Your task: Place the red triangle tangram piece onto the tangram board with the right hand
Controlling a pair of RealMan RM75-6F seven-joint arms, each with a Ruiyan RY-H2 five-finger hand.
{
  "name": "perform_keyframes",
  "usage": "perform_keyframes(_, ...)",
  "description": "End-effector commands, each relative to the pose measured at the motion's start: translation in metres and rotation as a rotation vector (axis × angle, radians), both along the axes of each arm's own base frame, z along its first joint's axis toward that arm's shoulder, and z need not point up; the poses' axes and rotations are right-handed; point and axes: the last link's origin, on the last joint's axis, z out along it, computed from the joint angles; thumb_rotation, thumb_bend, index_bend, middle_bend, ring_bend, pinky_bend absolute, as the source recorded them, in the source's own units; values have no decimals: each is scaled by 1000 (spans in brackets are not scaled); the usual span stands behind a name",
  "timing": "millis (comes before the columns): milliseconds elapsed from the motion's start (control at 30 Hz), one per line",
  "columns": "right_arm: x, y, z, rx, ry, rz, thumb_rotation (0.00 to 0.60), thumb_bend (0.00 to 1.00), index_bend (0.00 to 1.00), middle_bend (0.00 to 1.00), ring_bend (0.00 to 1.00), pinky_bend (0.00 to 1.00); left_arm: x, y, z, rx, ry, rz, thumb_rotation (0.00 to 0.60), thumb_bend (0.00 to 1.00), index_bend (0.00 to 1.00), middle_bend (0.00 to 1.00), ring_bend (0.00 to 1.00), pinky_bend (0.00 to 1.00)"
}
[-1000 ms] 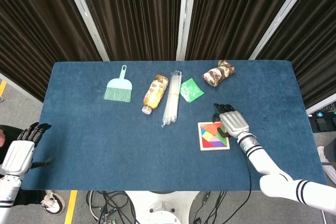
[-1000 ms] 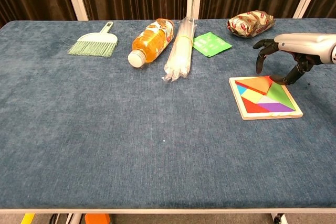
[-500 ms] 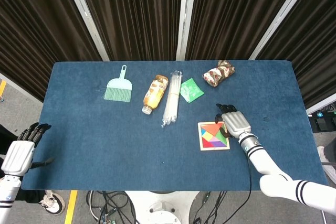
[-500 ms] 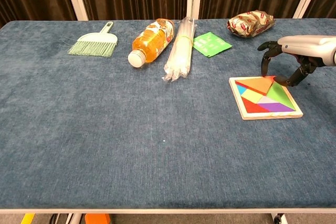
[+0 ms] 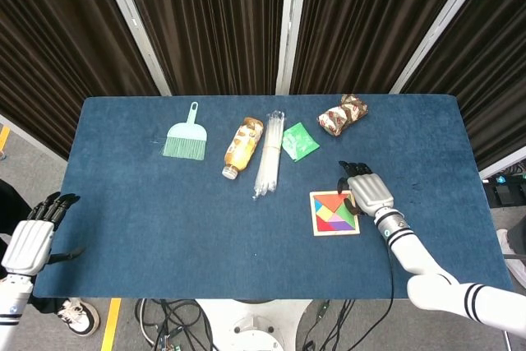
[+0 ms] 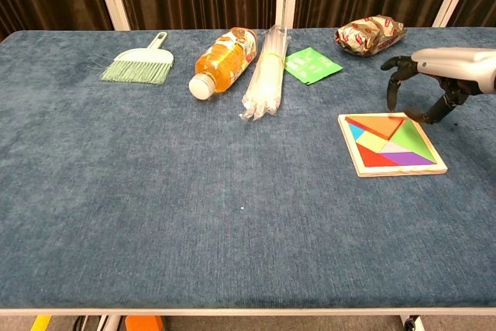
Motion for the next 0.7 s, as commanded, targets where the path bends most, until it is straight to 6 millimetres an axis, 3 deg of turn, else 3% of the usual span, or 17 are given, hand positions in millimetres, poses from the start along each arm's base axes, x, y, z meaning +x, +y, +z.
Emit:
perform_keyframes(33,8,3,2,9,-23,25,600,424,432,0,0,0,0,0,0,1,1,0,600,0,144,117,50,173)
perform_keyframes(333,20,21,-7,81,-21,84,600,424,432,0,0,0,1,0,1,3,1,-3,600,0,144,118,50,173)
perform_keyframes(700,18,26,-17,112,6,81,600,424,433,0,0,0,0,0,1,1,0,0,600,0,144,118,50,173)
